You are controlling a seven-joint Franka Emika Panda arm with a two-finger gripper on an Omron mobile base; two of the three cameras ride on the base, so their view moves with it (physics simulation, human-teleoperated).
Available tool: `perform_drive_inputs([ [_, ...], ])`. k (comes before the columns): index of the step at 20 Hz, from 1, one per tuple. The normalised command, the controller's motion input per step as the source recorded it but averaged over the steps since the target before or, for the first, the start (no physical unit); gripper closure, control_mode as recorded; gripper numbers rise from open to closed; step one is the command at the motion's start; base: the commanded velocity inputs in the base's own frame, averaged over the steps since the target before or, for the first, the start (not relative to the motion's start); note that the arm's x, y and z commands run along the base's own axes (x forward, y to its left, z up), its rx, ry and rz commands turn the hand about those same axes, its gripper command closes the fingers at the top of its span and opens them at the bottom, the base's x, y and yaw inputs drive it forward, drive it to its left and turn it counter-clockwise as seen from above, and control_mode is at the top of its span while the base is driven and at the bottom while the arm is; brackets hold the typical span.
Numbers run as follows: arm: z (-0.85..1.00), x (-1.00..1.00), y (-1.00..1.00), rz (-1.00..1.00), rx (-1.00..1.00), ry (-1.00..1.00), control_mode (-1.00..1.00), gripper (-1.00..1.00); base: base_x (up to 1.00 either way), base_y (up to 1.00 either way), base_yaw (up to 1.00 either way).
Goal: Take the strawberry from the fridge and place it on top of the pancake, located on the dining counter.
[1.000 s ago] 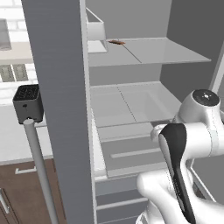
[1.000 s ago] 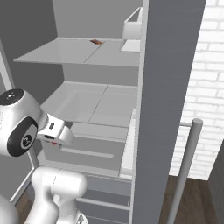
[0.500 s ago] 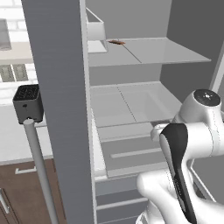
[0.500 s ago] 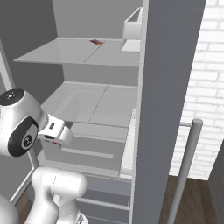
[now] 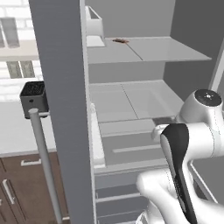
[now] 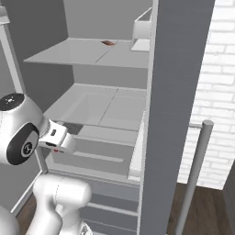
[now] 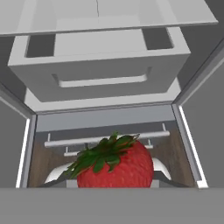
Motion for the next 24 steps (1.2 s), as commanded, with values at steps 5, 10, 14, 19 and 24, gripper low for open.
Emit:
perform_drive_inputs([
  [5,0.00,0.00,0.00,0.00,0.00,0.00,1.00,1.00,-0.44,-0.05,0.11],
  [10,0.00,0.00,0.00,0.00,0.00,0.00,1.00,1.00,-0.31,0.22,-0.20],
  [14,0.00,0.00,0.00,0.00,0.00,0.00,1.00,1.00,-0.48,0.47,-0.58],
  [19,0.00,0.00,0.00,0.00,0.00,0.00,1.00,1.00,-0.59,0.58,-0.61],
  [24,0.00,0.00,0.00,0.00,0.00,0.00,1.00,1.00,-0.57,0.07,-0.65],
])
